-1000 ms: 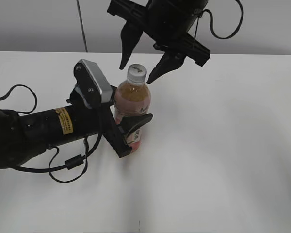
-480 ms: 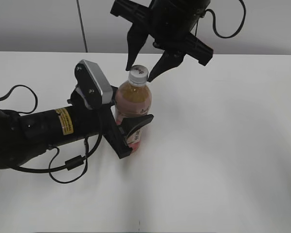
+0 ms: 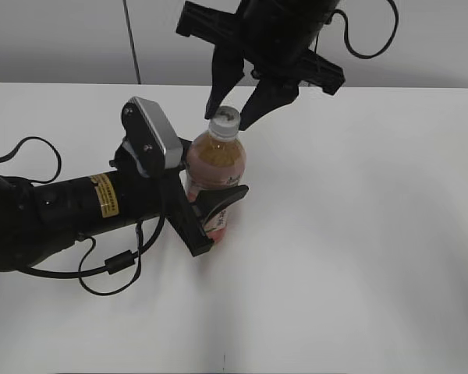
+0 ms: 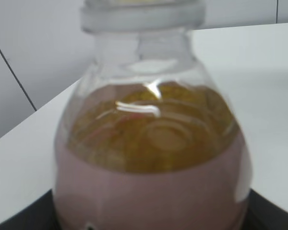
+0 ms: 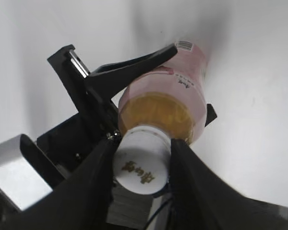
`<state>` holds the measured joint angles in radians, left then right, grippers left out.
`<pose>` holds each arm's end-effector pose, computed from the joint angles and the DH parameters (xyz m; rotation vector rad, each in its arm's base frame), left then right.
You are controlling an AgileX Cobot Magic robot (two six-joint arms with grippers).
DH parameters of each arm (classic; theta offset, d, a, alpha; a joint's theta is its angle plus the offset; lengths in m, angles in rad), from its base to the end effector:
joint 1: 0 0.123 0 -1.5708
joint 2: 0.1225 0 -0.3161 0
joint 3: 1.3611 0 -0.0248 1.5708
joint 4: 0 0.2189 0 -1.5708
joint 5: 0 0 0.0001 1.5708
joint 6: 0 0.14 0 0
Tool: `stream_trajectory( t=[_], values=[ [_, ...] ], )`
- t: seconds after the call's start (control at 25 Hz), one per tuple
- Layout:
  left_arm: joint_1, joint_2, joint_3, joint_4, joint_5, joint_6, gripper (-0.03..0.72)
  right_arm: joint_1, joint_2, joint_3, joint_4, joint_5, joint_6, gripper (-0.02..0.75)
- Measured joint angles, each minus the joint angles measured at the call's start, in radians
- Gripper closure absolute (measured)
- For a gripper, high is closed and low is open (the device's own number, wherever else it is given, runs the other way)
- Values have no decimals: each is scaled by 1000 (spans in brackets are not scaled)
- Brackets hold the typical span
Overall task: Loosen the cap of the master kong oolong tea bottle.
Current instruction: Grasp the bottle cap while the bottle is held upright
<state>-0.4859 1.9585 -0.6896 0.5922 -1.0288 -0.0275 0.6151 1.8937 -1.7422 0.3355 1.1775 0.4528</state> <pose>0.3046 -0.2365 0.1765 1.0165 1.5062 -0.5772 0.3036 0.2667 0.2936 -0.1247 2.9505 0.6740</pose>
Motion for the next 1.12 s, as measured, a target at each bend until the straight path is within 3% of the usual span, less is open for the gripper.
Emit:
stream_trajectory(
  t=[0.76,1.12],
  values=[
    [-1,0,0,3,-1,3,267,5,-4,-6,-63,13,-1147,464],
    [0,0,0,-40,4,-5,267,5,-5,-5,-64,-63,-1528,465]
  ],
)
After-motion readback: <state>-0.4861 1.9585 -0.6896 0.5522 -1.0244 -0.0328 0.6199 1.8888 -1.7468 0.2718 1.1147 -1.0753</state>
